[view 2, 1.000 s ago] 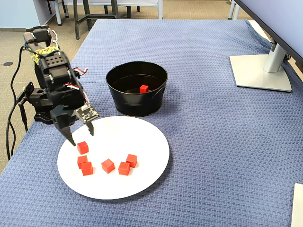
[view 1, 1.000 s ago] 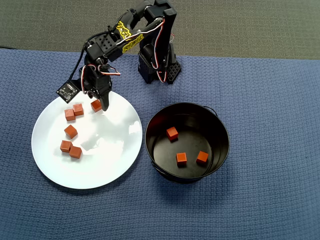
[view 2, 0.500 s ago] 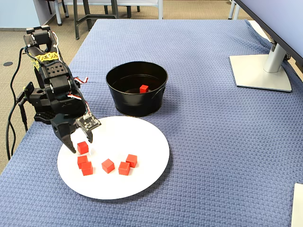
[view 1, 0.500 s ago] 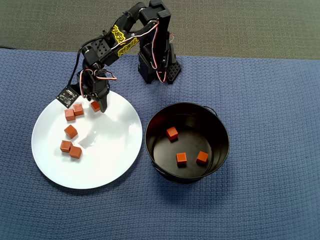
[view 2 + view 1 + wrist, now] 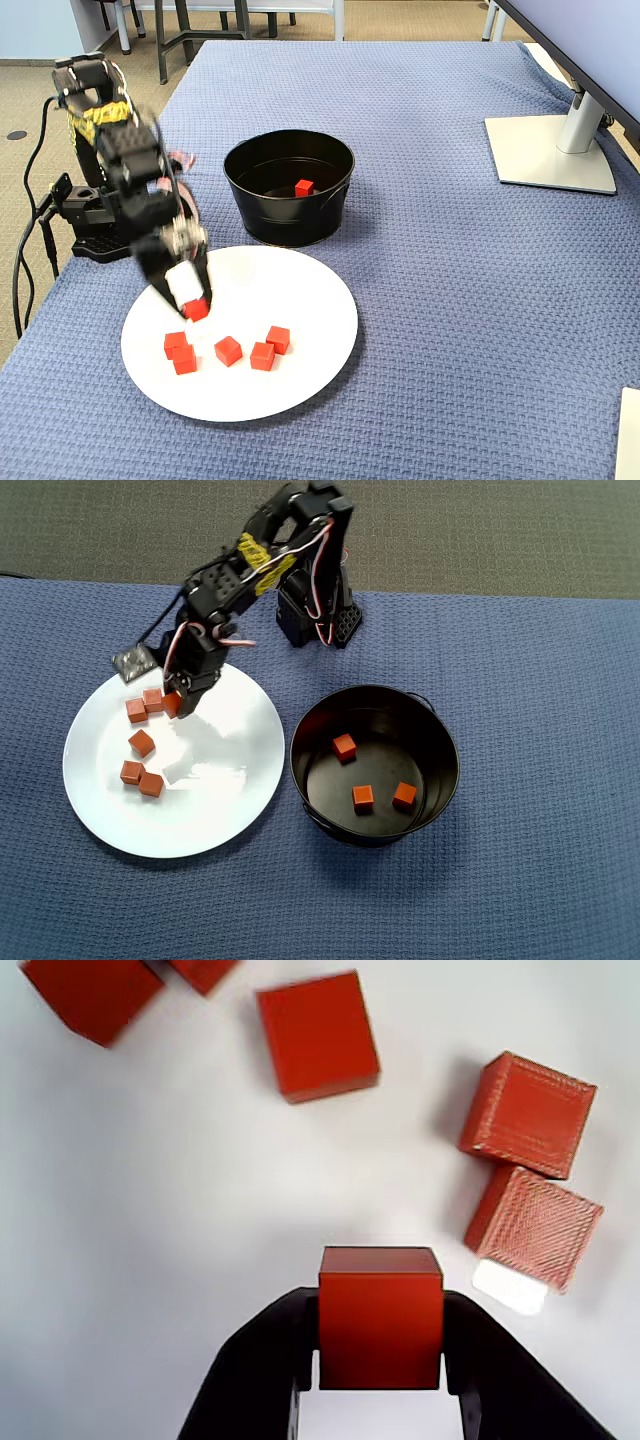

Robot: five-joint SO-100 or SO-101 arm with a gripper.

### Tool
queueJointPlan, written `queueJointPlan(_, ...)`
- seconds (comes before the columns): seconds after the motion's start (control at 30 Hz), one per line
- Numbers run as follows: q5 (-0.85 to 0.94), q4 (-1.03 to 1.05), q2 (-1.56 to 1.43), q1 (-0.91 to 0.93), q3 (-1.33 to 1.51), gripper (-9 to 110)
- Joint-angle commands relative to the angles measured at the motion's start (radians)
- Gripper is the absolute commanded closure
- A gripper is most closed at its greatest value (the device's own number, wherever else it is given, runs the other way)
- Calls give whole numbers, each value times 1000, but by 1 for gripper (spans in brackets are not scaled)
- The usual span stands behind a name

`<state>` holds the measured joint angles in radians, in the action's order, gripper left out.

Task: Pick up the red cubes from the white plate and place them in the black recipient

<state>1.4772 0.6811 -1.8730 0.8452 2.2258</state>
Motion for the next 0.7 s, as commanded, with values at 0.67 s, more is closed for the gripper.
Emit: queueJointPlan(0.67,-630,575,-270,-597,-305,64)
